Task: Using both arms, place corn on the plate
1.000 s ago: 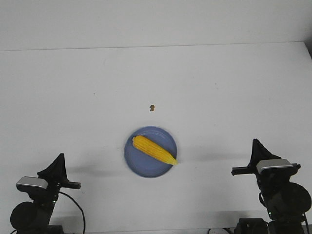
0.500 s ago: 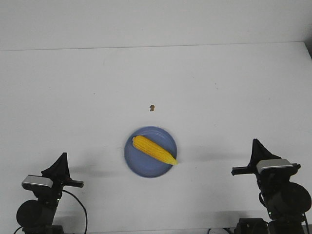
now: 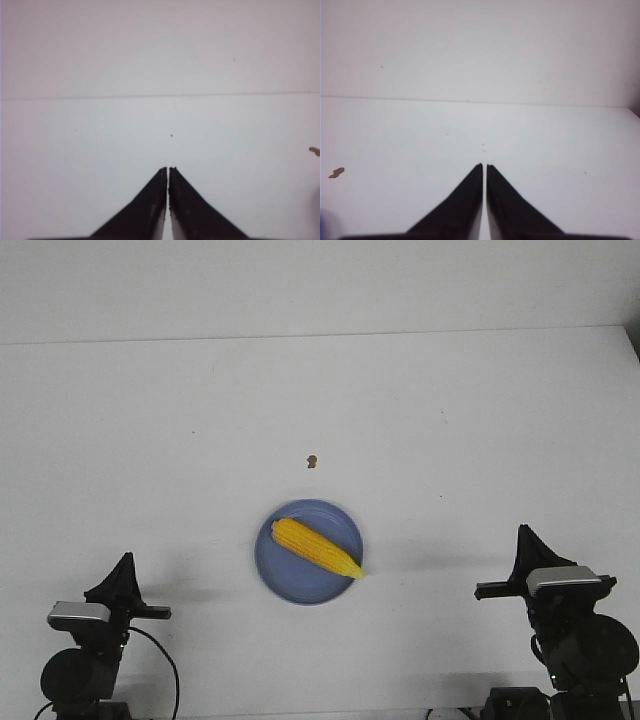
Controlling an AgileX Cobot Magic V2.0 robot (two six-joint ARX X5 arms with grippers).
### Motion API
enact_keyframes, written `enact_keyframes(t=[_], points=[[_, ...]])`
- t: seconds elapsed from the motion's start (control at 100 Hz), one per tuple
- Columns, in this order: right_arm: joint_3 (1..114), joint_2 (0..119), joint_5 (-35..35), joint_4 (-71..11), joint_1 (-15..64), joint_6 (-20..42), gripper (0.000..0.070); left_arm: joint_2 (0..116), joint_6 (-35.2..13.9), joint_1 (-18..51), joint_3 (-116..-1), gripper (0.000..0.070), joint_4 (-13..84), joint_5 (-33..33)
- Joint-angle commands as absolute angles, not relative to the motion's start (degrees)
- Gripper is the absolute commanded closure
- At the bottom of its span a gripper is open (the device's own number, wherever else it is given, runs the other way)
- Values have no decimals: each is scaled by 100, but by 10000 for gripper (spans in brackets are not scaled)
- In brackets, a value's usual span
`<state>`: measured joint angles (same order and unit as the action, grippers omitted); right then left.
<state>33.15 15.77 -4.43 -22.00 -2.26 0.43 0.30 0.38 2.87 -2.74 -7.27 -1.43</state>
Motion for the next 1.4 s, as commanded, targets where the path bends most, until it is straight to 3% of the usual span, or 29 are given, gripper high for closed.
enact_keyframes(t=[0.0,1.39], points=[[3319,1575,-443,-2143,-222,19,685,19,106,290,-209,694,-878,-123],[3306,1533,-440,-2034,-222,-45,685,19,-1,290,-80,693,-1061,-145]])
